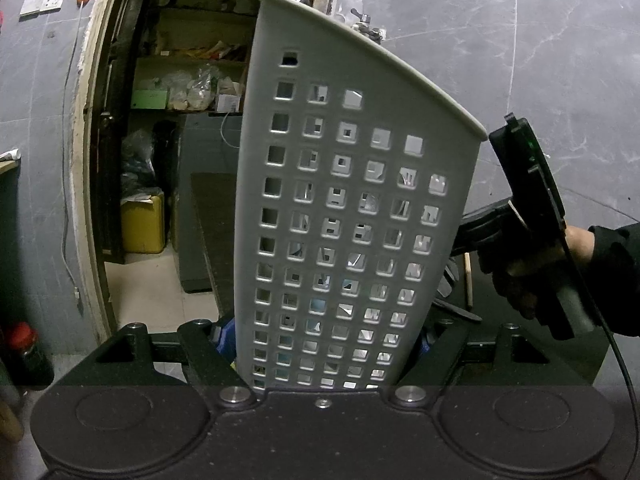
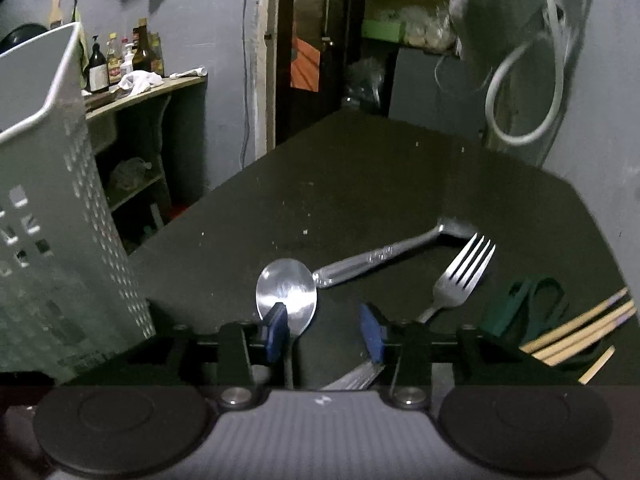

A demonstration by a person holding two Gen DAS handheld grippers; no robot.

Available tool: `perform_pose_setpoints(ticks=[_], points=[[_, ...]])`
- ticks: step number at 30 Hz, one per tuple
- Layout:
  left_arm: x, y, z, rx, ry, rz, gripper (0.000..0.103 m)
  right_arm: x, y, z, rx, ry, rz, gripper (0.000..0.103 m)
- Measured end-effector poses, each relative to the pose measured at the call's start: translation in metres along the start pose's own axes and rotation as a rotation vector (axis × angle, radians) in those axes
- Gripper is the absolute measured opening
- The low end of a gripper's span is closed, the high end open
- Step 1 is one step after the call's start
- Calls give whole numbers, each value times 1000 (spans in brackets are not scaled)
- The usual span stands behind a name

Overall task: Organize utensils
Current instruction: 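Lift the silver spoon off the table with the right tool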

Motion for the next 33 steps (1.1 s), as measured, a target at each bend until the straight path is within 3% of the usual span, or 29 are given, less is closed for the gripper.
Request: perform_pose_setpoints(ticks=[19, 22, 24, 33], points=[[-4, 1, -1, -10, -5, 6, 78, -9, -14, 5, -55, 38, 9, 62], [-4, 1, -1, -11, -5, 7, 78, -11, -18, 4, -64, 42, 7, 59], [-4, 1, -1, -10, -5, 7, 78, -13, -19, 5, -76, 46, 7, 40], [-4, 2, -1, -10, -3, 6, 78, -9, -16, 21, 1, 139, -21, 39]])
Point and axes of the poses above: each gripper's, at about its wrist camera, not at the fingertips, and y roughly against the way its jaws point, z to its left, x to its underside, the point moved 6 cm from there along -y, roughly the way its jaws point, and after that the axes turned 12 degrees about -y, right-handed, at the moved point
